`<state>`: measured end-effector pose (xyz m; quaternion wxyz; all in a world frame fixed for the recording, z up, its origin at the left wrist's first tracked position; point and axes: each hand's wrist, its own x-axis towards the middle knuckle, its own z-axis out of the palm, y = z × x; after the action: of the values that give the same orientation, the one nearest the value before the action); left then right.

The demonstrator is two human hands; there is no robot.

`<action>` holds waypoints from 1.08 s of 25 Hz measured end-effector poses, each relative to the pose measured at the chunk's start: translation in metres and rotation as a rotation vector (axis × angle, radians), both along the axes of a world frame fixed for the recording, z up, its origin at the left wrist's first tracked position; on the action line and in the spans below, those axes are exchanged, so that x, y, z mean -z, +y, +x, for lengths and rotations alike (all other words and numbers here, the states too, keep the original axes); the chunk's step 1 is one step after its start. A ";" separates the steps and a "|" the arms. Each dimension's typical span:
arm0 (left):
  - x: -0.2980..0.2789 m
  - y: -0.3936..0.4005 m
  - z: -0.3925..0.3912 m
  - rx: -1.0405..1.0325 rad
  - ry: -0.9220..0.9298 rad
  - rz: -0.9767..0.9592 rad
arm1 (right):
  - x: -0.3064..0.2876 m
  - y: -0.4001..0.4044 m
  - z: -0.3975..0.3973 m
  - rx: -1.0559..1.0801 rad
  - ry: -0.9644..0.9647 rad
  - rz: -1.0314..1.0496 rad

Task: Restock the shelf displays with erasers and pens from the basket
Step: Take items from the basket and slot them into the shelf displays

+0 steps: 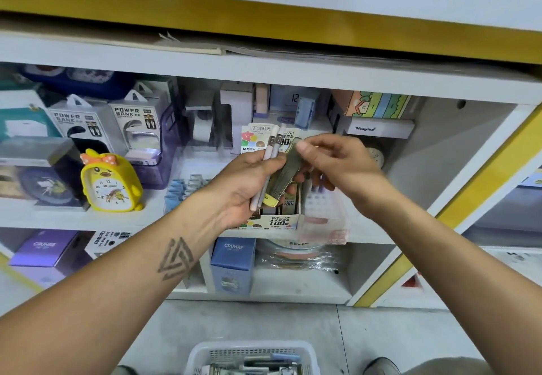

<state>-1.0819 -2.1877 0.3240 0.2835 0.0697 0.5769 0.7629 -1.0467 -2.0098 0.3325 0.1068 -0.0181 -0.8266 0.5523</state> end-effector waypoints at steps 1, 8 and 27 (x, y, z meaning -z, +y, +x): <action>-0.001 -0.002 0.000 -0.005 -0.004 0.006 | -0.001 -0.006 -0.001 -0.006 -0.009 -0.063; -0.001 -0.024 -0.016 -0.332 0.005 -0.060 | -0.009 -0.021 0.003 -0.036 0.193 -0.165; 0.006 -0.023 -0.013 -0.192 0.154 -0.251 | -0.009 -0.018 -0.003 -0.001 0.153 0.127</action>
<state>-1.0948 -2.2107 0.3184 0.1709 0.0367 0.6916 0.7008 -1.0498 -2.0274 0.3413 0.1704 0.0315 -0.8493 0.4986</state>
